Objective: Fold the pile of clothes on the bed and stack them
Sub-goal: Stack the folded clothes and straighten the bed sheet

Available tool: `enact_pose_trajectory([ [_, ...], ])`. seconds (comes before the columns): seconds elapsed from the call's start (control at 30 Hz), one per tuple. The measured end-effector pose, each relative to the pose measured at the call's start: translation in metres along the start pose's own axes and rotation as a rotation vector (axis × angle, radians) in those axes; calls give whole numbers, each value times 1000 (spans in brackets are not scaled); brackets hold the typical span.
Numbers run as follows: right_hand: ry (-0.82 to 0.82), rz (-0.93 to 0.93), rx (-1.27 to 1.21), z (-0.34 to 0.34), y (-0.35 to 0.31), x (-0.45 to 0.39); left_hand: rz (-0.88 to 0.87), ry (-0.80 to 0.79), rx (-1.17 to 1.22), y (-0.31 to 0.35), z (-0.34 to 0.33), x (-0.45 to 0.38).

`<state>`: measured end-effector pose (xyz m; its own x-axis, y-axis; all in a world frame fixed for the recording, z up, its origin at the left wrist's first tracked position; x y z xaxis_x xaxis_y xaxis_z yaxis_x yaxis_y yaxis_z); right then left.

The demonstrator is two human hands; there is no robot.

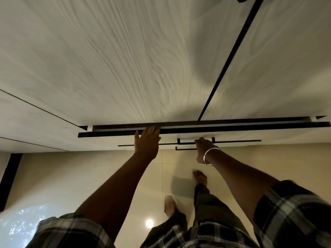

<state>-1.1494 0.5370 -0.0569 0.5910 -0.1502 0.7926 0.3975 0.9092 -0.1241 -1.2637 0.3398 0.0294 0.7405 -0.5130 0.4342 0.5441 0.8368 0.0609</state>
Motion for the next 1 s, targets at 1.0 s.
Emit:
enact_pose_trajectory([
  [1.0, 243, 83, -244, -111, 19, 188, 173, -86, 423, 15, -86, 197],
])
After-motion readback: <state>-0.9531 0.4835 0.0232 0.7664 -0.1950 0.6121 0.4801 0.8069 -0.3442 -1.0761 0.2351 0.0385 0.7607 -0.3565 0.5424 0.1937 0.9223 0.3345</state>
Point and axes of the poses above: each hand's wrist, its own x-axis away from the middle knuckle, its own z-axis out of the back of the hand, y = z × x, the point moved 7 cm from there along -x, towards the middle knuckle, and after that the axes turned 7 degrees about -y, right-handed, at the moved point
